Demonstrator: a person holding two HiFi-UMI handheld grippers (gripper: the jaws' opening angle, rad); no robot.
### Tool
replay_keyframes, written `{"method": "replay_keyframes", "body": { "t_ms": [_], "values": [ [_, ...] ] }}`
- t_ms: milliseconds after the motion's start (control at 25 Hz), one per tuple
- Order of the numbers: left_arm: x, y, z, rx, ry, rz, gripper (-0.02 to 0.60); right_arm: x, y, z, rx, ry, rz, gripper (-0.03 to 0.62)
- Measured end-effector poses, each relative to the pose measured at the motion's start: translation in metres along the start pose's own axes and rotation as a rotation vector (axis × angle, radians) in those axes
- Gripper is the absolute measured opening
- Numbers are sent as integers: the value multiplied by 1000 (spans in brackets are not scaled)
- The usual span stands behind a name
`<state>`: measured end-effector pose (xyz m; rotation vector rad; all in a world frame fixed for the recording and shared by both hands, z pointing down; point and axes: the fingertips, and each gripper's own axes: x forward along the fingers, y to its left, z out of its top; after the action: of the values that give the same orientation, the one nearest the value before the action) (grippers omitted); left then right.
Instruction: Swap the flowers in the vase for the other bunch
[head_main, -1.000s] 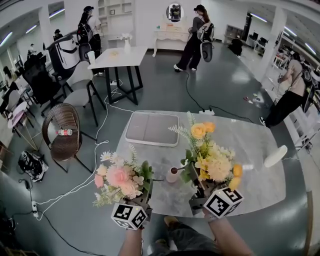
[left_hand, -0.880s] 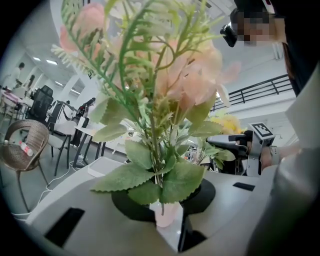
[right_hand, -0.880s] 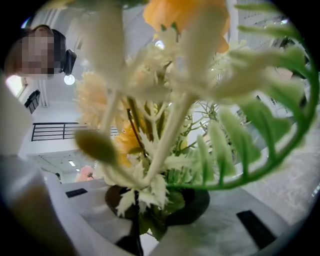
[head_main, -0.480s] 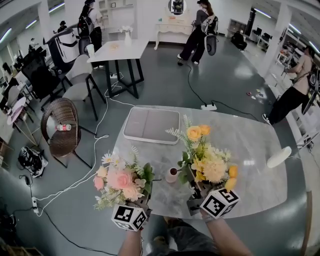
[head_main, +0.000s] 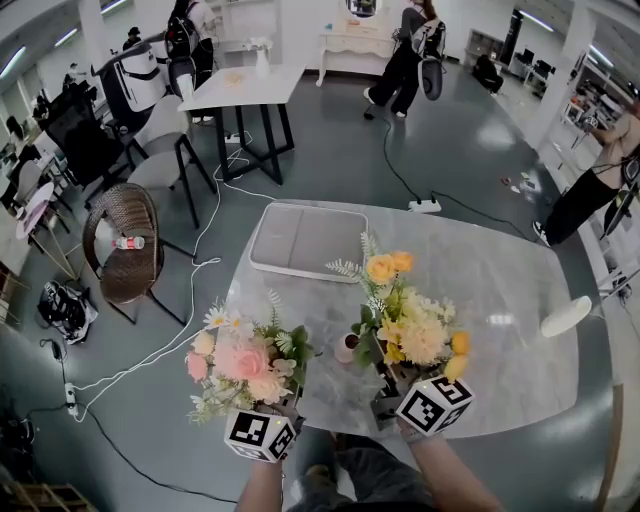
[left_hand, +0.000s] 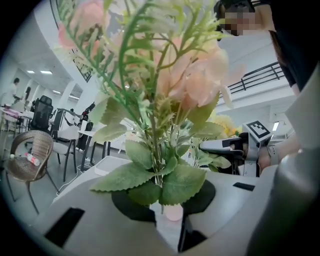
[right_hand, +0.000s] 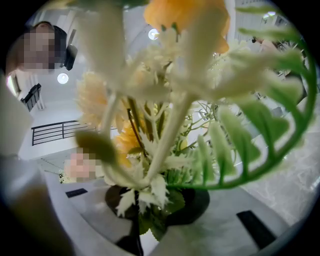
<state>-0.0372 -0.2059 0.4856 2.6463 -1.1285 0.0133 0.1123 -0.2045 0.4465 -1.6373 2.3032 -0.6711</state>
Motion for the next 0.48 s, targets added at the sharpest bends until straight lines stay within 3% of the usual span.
{"method": "replay_keyframes", "body": {
  "t_ms": [480],
  "values": [
    [2, 2, -1, -26, -2, 19, 87, 7, -13, -20, 9, 42, 4, 91]
  ]
}}
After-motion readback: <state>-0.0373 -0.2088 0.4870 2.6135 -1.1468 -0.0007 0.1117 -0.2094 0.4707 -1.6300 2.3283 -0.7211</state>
